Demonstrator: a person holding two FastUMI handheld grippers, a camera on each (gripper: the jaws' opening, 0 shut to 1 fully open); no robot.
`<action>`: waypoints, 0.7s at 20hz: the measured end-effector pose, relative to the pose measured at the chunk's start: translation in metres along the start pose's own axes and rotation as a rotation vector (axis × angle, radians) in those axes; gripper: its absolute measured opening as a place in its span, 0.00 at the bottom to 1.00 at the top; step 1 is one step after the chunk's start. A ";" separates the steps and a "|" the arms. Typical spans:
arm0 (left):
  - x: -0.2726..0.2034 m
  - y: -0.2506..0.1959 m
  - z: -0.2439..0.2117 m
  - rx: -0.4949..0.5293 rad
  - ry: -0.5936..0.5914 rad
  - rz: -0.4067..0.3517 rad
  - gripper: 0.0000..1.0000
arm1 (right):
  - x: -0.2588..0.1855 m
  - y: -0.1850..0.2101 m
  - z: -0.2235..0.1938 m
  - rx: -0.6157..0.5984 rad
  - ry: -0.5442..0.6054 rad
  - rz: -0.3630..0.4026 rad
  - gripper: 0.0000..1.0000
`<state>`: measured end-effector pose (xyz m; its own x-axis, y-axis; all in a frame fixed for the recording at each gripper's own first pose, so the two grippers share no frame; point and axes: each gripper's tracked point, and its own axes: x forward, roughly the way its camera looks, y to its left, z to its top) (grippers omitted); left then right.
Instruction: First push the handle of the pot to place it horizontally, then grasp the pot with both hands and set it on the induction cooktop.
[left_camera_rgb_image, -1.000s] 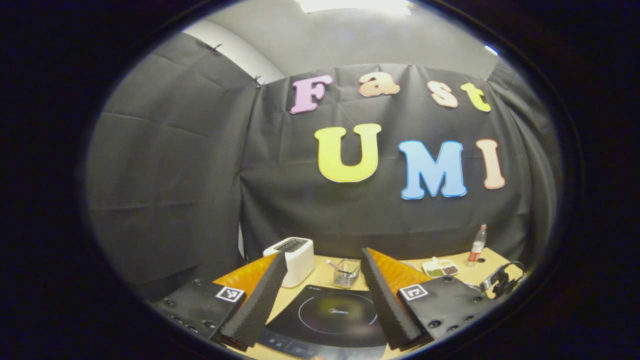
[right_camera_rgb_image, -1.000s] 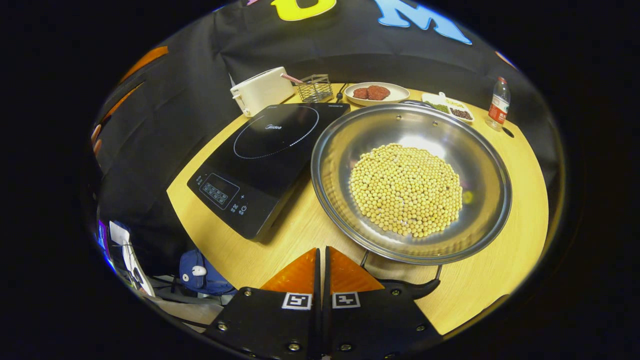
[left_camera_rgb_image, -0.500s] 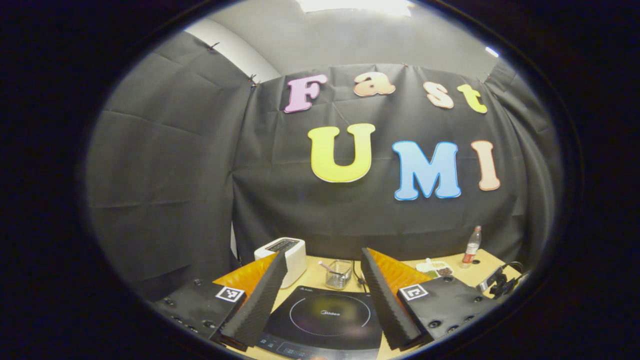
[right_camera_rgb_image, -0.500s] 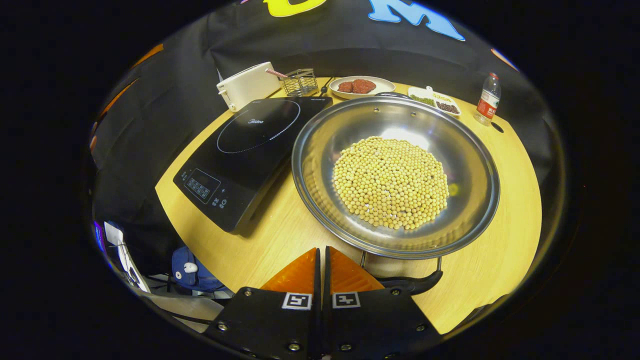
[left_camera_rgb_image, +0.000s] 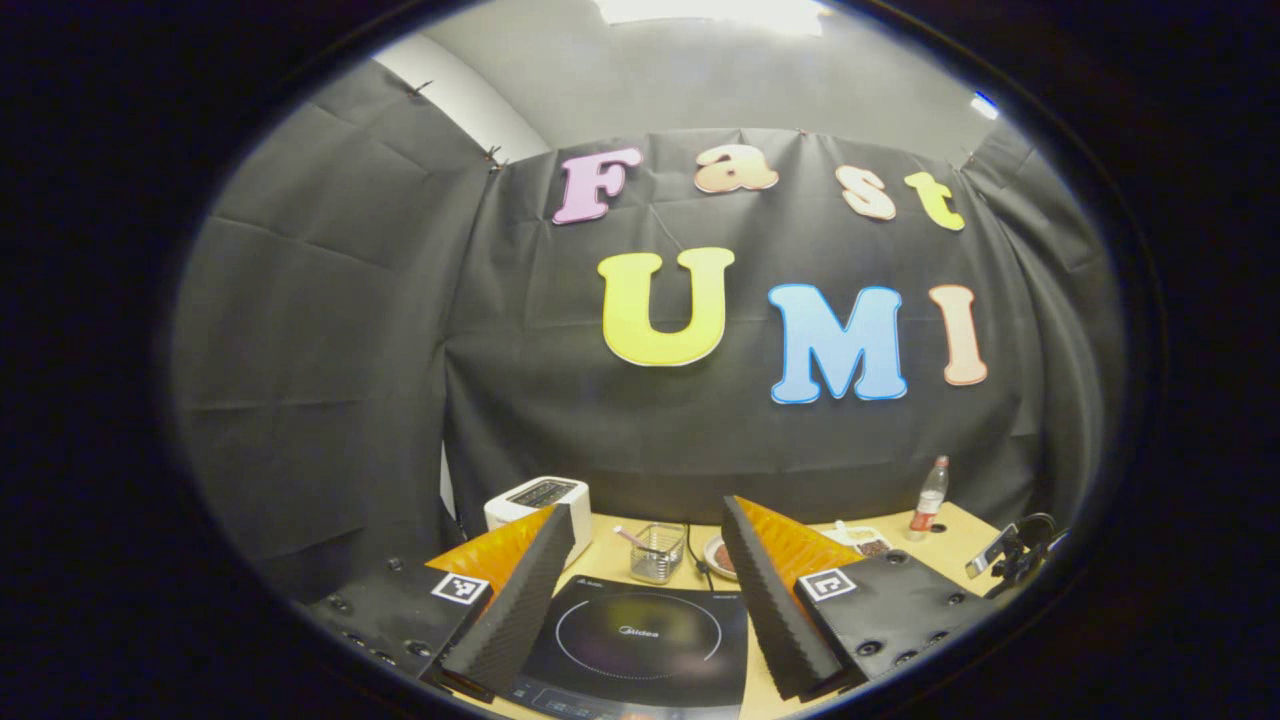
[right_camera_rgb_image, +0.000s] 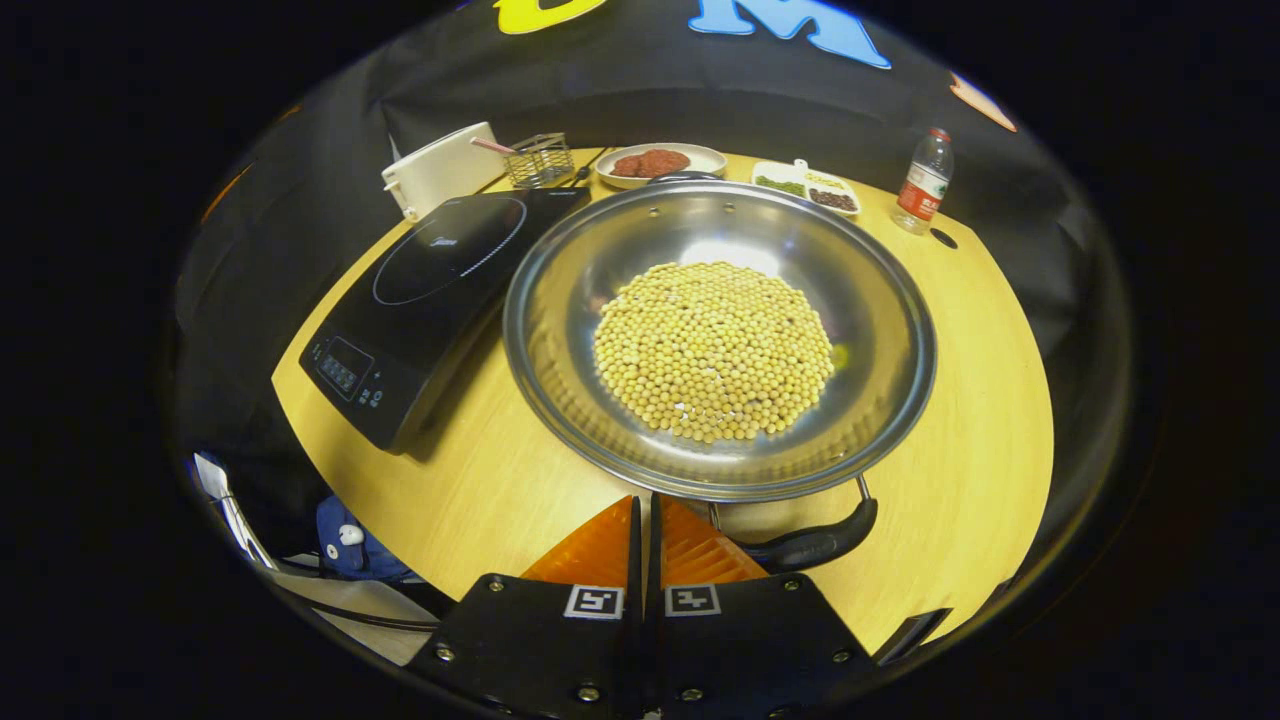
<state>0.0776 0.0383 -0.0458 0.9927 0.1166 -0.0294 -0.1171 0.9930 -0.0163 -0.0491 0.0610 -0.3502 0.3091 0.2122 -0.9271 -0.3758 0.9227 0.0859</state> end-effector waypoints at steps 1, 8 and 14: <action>0.003 -0.004 -0.002 -0.002 0.001 -0.011 0.97 | -0.001 -0.008 -0.001 0.007 0.005 -0.017 0.01; 0.034 -0.032 -0.011 -0.021 0.012 -0.110 0.94 | -0.005 -0.055 -0.004 0.087 0.036 -0.131 0.01; 0.057 -0.042 -0.021 -0.053 0.034 -0.192 0.98 | -0.007 -0.092 -0.011 0.112 0.066 -0.240 0.01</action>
<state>0.1382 0.0030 -0.0677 0.9955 -0.0767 -0.0547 0.0724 0.9944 -0.0774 -0.0263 -0.0289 -0.3557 0.3184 -0.0349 -0.9473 -0.1983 0.9748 -0.1025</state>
